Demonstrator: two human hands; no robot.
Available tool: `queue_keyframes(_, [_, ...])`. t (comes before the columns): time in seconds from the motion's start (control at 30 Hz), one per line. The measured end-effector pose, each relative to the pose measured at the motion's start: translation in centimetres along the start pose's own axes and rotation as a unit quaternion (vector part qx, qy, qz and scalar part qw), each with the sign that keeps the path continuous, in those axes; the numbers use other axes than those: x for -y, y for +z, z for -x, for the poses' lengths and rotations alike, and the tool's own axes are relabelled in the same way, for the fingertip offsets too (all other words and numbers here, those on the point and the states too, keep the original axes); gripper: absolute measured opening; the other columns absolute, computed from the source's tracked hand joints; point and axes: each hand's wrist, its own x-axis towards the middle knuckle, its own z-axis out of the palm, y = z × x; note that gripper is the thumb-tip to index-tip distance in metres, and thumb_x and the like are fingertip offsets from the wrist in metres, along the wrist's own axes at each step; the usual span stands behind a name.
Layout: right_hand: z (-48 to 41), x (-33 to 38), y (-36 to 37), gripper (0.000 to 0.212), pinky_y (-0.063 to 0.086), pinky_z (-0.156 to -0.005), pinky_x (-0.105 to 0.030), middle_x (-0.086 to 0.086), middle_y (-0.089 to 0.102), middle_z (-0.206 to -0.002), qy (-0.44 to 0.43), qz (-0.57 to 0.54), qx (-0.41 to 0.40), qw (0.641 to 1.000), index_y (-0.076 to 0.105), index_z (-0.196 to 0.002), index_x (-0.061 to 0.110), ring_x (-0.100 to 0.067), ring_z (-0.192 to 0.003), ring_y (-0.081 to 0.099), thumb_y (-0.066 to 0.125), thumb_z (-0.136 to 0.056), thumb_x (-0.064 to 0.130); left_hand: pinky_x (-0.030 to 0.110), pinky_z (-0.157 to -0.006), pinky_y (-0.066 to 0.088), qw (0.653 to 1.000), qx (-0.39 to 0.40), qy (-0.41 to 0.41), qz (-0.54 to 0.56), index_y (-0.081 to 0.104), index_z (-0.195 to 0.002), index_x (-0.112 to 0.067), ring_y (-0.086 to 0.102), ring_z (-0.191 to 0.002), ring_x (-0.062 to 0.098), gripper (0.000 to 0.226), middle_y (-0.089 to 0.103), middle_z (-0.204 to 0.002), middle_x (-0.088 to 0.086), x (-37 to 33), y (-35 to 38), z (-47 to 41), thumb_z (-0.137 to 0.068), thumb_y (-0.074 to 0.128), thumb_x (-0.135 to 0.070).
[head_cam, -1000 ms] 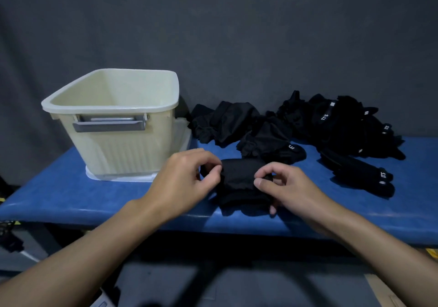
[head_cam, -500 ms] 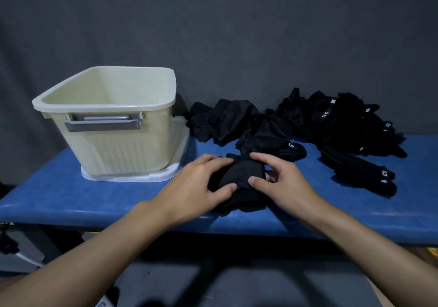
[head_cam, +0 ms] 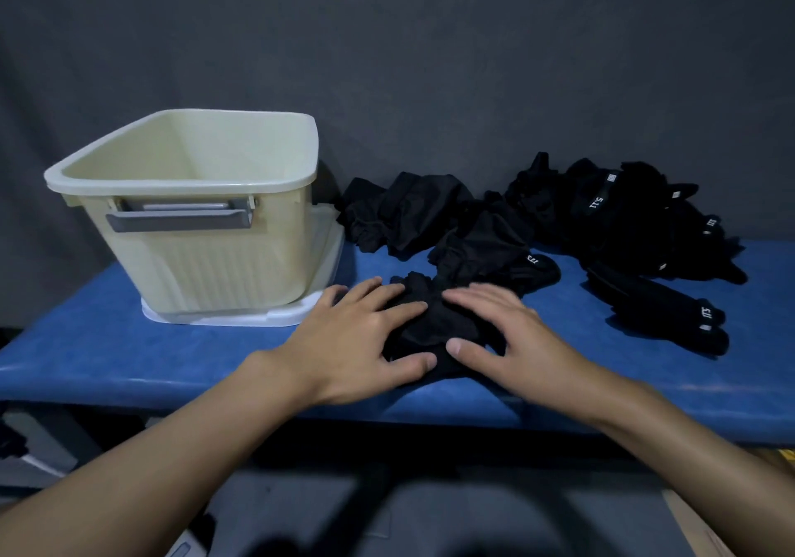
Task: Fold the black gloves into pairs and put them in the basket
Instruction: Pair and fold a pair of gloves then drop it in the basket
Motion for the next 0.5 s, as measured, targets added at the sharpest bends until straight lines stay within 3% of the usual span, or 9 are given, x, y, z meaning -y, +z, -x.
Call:
queue_keyframes(0.17, [0.6,0.0,0.0,0.072,0.010,-0.115,-0.028,0.028,0.034,-0.146,0.012,0.072,0.051,0.996,0.040,-0.143,0.043,0.004,-0.138,0.019,0.038,-0.077,0.072,0.044,-0.121,0.009,0.999,0.046,0.007,-0.012,0.011,-0.152,-0.053,0.003,-0.153,0.016,0.087,0.008,-0.167,-0.009,-0.1,-0.3,0.3,-0.071,0.005,-0.087])
queue_keyframes(0.3, [1.0,0.7,-0.3,0.065,0.017,-0.110,-0.029,0.039,0.037,-0.132,0.002,0.051,0.016,0.999,0.048,-0.137,0.043,0.007,-0.131,0.025,0.038,-0.079,0.071,0.044,-0.121,0.012,0.999,0.036,0.012,-0.006,0.018,-0.150,-0.055,0.008,-0.152,0.016,0.086,0.015,-0.165,-0.010,-0.2,-0.9,0.8,-0.071,0.004,-0.085])
queue_keyframes(0.4, [0.9,0.5,-0.3,0.071,0.014,-0.114,-0.031,0.031,0.034,-0.145,0.007,0.024,-0.008,1.000,0.043,-0.141,0.043,0.005,-0.139,0.017,0.033,-0.078,0.073,0.042,-0.119,0.017,0.999,-0.009,0.006,0.034,0.026,-0.152,-0.045,0.013,-0.150,0.011,0.089,0.022,-0.162,-0.013,-0.2,-1.2,0.5,-0.074,0.006,-0.082])
queue_keyframes(0.5, [0.9,-0.1,-0.4,0.084,0.005,-0.116,-0.030,0.028,0.022,-0.155,0.026,0.083,0.053,0.995,0.030,-0.148,0.042,0.004,-0.144,0.003,0.025,-0.073,0.080,0.042,-0.121,0.014,0.999,0.011,0.003,0.031,0.022,-0.155,-0.037,0.011,-0.151,0.007,0.096,0.020,-0.164,-0.013,0.0,-0.8,0.0,-0.073,0.010,-0.083])
